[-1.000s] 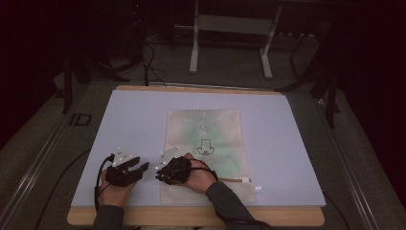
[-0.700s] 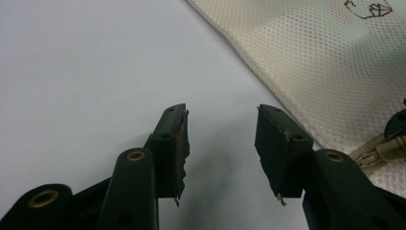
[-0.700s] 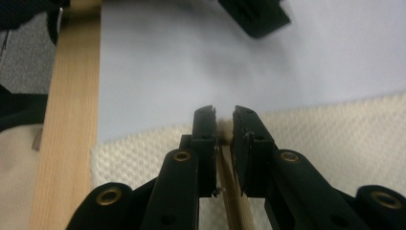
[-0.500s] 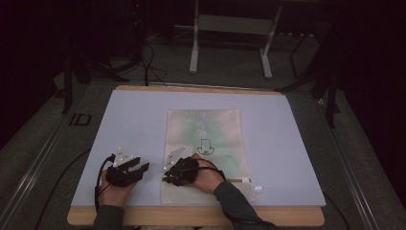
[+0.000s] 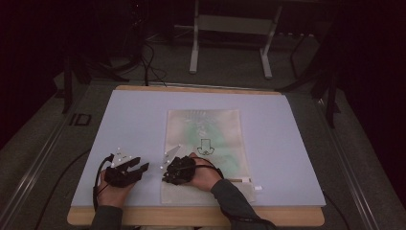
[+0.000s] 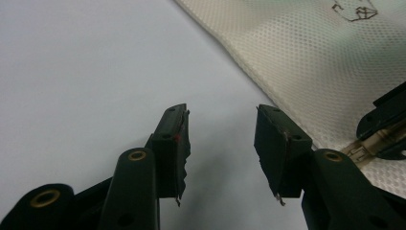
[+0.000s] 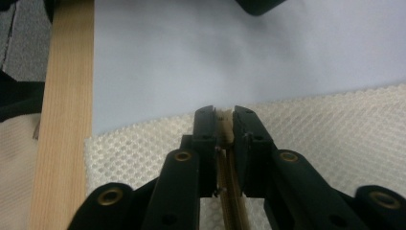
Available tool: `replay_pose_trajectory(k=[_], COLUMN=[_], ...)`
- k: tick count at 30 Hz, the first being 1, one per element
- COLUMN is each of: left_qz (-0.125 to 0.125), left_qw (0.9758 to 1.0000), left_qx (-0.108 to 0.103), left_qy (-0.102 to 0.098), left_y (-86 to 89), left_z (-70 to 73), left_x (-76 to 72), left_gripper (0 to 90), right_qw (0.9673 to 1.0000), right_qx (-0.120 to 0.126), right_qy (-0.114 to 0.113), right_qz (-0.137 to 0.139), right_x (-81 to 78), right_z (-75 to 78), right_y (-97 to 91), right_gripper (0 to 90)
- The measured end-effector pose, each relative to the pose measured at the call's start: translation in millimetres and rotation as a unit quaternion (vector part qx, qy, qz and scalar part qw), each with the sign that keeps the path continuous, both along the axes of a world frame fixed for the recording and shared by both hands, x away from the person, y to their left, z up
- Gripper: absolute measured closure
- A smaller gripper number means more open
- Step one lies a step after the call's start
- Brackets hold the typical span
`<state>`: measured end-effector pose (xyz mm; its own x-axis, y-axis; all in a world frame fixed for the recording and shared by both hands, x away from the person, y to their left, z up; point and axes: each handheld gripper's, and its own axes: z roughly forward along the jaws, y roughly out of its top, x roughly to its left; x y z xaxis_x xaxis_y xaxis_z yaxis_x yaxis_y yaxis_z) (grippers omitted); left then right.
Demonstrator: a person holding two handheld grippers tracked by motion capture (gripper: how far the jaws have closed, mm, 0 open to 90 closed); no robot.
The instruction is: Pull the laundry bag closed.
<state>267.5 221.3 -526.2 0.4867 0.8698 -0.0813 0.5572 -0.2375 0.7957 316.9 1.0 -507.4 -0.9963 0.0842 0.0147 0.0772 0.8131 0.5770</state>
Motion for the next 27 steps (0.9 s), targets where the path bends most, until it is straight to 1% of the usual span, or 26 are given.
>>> replay_pose_trajectory(k=[5, 9, 10, 11, 12, 15, 16, 17, 18, 19, 20, 21, 22, 23, 24, 25, 26, 27], left_qz=[-0.003, -0.01, -0.015, -0.015, -0.023, -0.029, -0.036, -0.036, -0.045, -0.045, -0.059, -0.059, -0.07, -0.07, -0.083, -0.083, -0.096, -0.096], left_qw=[1.0, 1.0, 0.9999, 0.9999, 0.9997, 0.9995, 0.9993, 0.9993, 0.9989, 0.9989, 0.9981, 0.9981, 0.9975, 0.9975, 0.9964, 0.9964, 0.9951, 0.9951], left_qx=[-0.002, -0.002, -0.001, -0.001, -0.005, -0.008, -0.009, -0.009, -0.016, -0.016, -0.015, -0.015, -0.013, -0.013, -0.02, -0.02, -0.021, -0.021], left_qy=[-0.001, -0.001, -0.001, -0.001, 0.001, 0.001, 0.001, 0.001, 0.002, 0.002, 0.003, 0.003, 0.006, 0.006, 0.008, 0.008, 0.01, 0.01], left_y=[0.4, 0.0, -0.8, -0.8, -1.2, -1.6, -1.7, -1.7, -2.0, -2.0, -3.1, -3.1, -5.3, -5.3, -7.0, -7.0, -9.5, -9.5], left_z=[1.0, 2.1, 2.4, 2.4, 2.8, 2.9, 3.1, 3.1, 2.9, 2.9, 2.8, 2.8, 3.1, 3.1, 3.9, 3.9, 5.0, 5.0], left_x=[-1.9, -3.8, -4.8, -4.8, -6.3, -7.6, -9.4, -9.4, -10.9, -10.9, -12.7, -12.7, -14.6, -14.6, -16.6, -16.6, -18.8, -18.8], left_gripper=[56.9, 58.7, 59.2, 59.5, 60.5, 63.3, 65.9, 68.9, 70.8, 73.5, 76.8, 79.3, 80.9, 83.1, 85.5, 88.3, 88.7, 88.8], right_qw=[1.0, 0.9999, 0.9999, 0.9999, 0.9999, 0.9999, 0.9999, 0.9999, 0.9999, 0.9999, 0.9999, 0.9999, 0.9998, 0.9998, 0.9998, 0.9998, 0.9998, 0.9998], right_qx=[-0.005, -0.012, -0.013, -0.013, -0.012, -0.01, -0.009, -0.009, -0.011, -0.011, -0.009, -0.009, -0.007, -0.007, -0.003, -0.003, -0.001, -0.001], right_qy=[0.002, 0.004, 0.005, 0.005, 0.008, 0.009, 0.012, 0.012, 0.012, 0.012, 0.014, 0.014, 0.018, 0.018, 0.021, 0.021, 0.021, 0.021], right_qz=[0.003, 0.003, 0.003, 0.003, 0.002, 0.001, 0.001, 0.001, 0.002, 0.002, 0.001, 0.001, 0.0, 0.0, -0.002, -0.002, -0.003, -0.003], right_x=[0.1, 0.3, 0.5, 0.5, 0.9, 1.6, 1.8, 1.8, 1.8, 1.8, 2.3, 2.3, 3.2, 3.2, 3.5, 3.5, 3.2, 3.2], right_z=[-0.7, -4.9, -6.1, -6.1, -8.4, -8.9, -9.3, -9.3, -9.4, -9.4, -9.8, -9.8, -10.4, -10.4, -11.0, -11.0, -11.3, -11.3], right_y=[-2.4, -3.7, -3.9, -3.9, -4.4, -4.9, -5.0, -5.0, -4.7, -4.7, -4.9, -4.9, -5.6, -5.6, -6.3, -6.3, -6.5, -6.5], right_gripper=[81.0, 81.3, 81.3, 81.3, 81.3, 81.4, 81.4, 81.4, 81.4, 81.4, 81.4, 81.4, 81.4, 81.4, 81.4, 81.4, 81.4, 81.4])
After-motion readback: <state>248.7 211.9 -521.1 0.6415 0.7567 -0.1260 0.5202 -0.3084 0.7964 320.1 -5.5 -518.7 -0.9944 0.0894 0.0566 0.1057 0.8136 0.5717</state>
